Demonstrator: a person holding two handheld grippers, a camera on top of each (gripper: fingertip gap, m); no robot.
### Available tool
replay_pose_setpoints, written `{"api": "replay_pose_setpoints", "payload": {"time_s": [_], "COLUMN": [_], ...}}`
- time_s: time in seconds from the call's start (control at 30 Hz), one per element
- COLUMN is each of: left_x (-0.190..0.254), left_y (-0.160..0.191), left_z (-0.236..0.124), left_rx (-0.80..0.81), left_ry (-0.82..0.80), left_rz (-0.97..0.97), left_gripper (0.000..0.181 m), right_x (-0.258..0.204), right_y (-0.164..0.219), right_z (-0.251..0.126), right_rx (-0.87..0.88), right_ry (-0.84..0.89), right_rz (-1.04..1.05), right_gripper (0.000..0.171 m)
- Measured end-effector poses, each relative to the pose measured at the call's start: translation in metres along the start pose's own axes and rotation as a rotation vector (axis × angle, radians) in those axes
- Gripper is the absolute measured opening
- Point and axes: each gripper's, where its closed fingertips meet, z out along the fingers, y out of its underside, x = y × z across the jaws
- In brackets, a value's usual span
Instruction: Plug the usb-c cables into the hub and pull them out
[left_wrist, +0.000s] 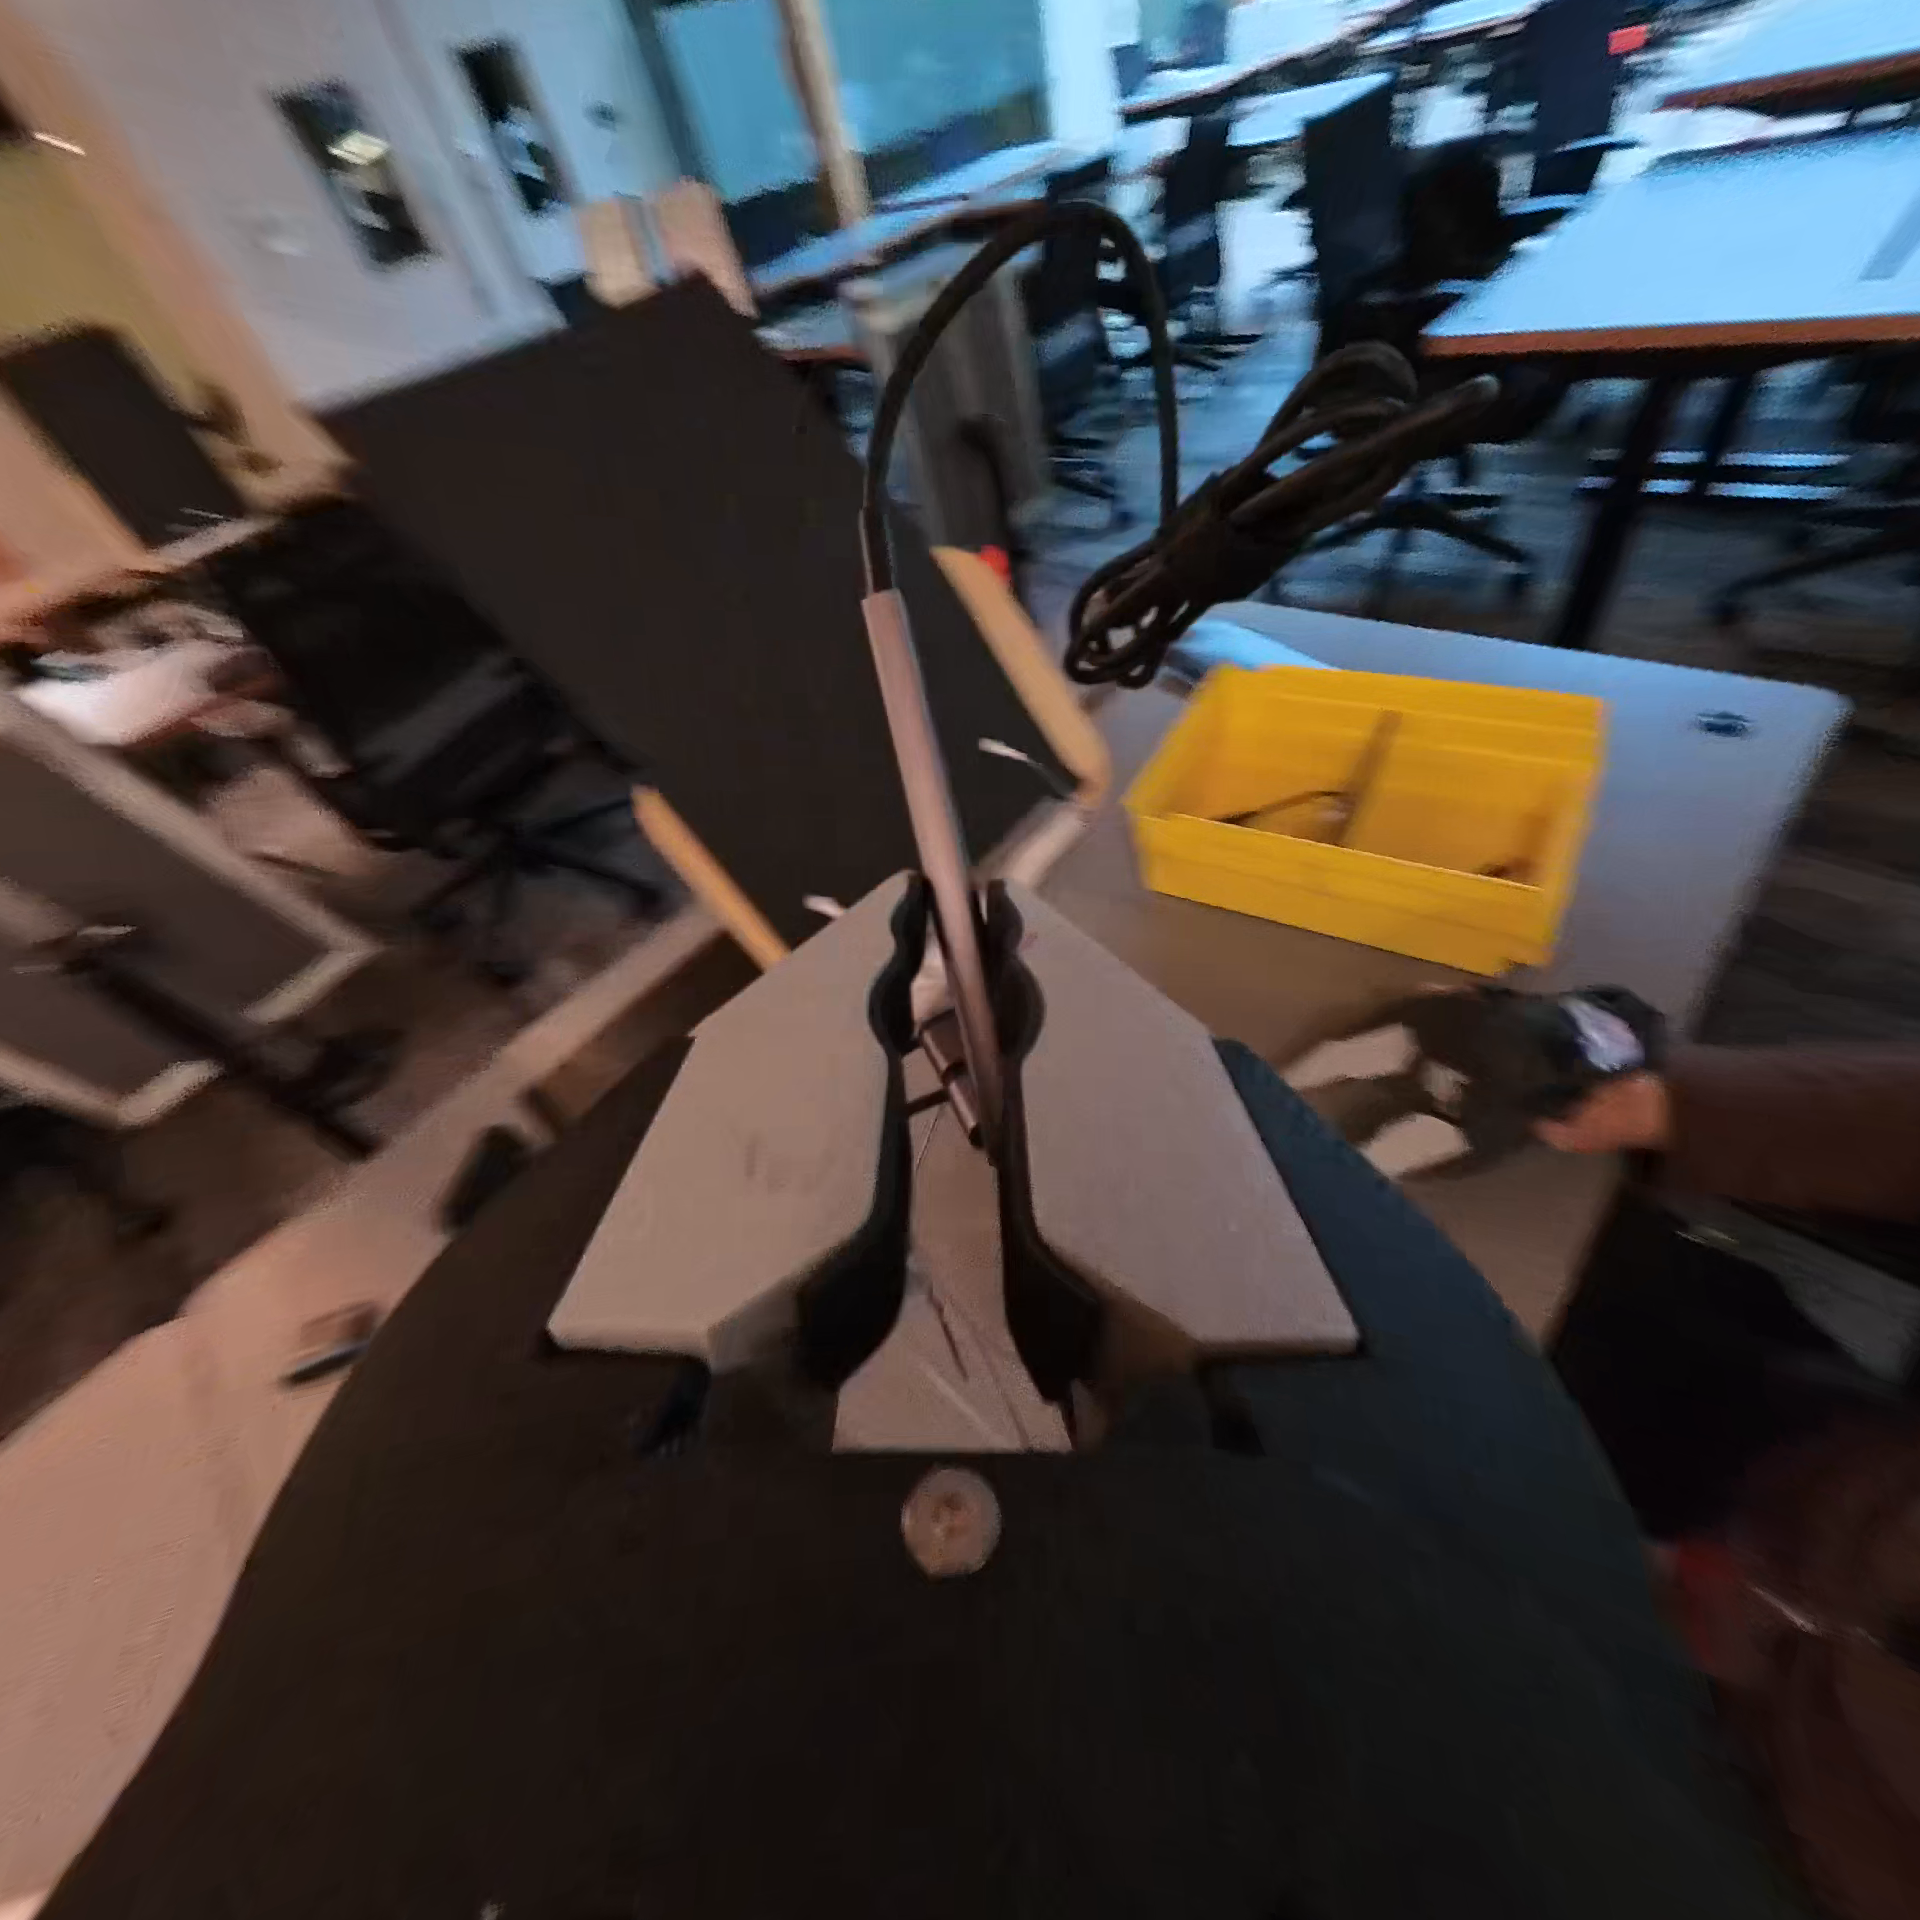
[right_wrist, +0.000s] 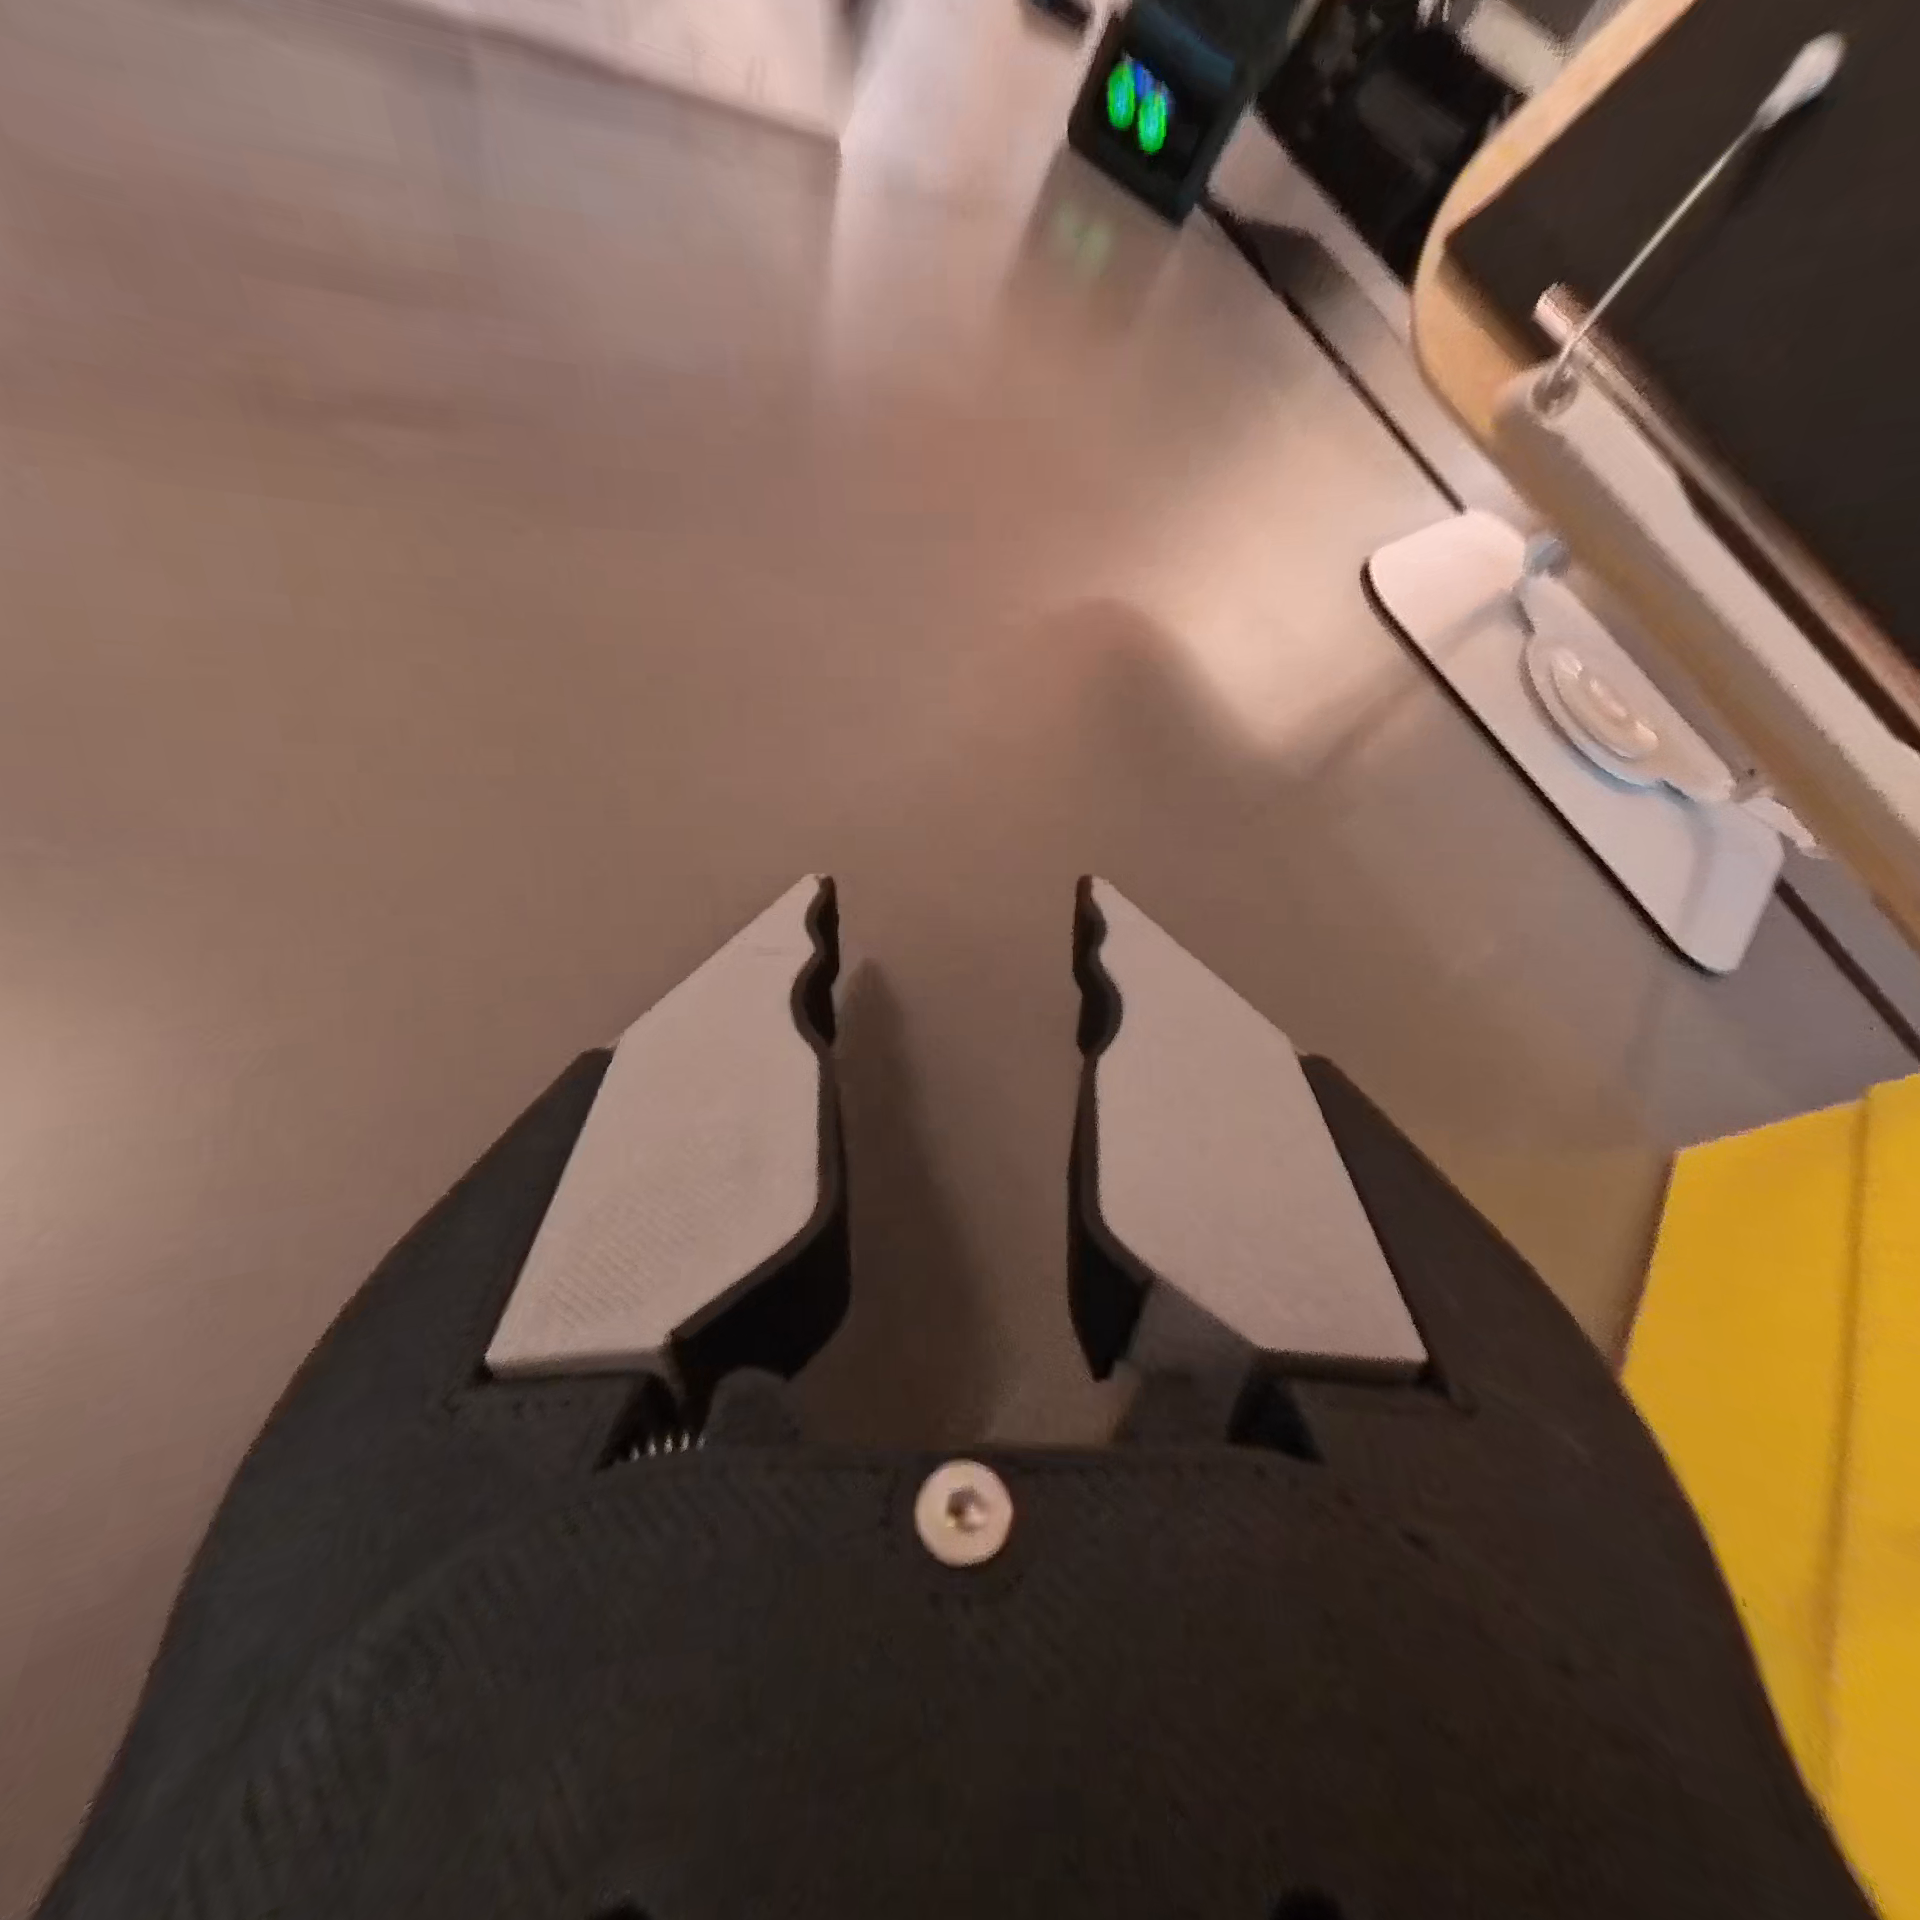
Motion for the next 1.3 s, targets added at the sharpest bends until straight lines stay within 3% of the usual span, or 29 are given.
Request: {"api": "replay_pose_setpoints", "payload": {"time_s": [0.17,0.27,0.53,0.73,0.8,0.83,1.03,1.17,1.3], "left_x": [0.086,0.108,0.146,0.171,0.175,0.177,0.17,0.142,0.141], "left_y": [0.083,0.125,0.203,0.224,0.232,0.234,0.252,0.261,0.256], "left_z": [0.062,0.099,0.161,0.169,0.174,0.174,0.184,0.194,0.19], "left_rx": [-0.064,-0.049,0.01,0.055,0.007,-0.011,-0.056,-0.069,-0.01], "left_ry": [0.29,0.327,0.588,0.749,0.754,0.755,0.632,0.419,0.32], "left_rz": [-0.118,-0.154,-0.345,-0.305,-0.312,-0.3,-0.266,-0.173,-0.016], "left_gripper": [0.009,0.009,0.009,0.009,0.009,0.009,0.013,0.057,0.064], "right_x": [-0.016,-0.014,0.006,-0.006,-0.01,-0.01,-0.012,-0.007,0.001], "right_y": [-0.047,-0.059,-0.05,-0.045,-0.043,-0.042,-0.028,-0.017,-0.008], "right_z": [-0.037,-0.053,-0.041,-0.024,-0.022,-0.022,-0.012,-0.003,-0.001], "right_rx": [0.351,0.461,0.403,0.313,0.3,0.294,0.172,0.088,0.045], "right_ry": [-0.185,-0.22,-0.08,-0.12,-0.153,-0.159,-0.2,-0.2,-0.23], "right_rz": [0.085,0.129,0.119,0.068,0.065,0.067,0.103,0.163,0.275], "right_gripper": [0.048,0.046,0.051,0.032,0.009,0.005,0.005,0.004,0.003]}}
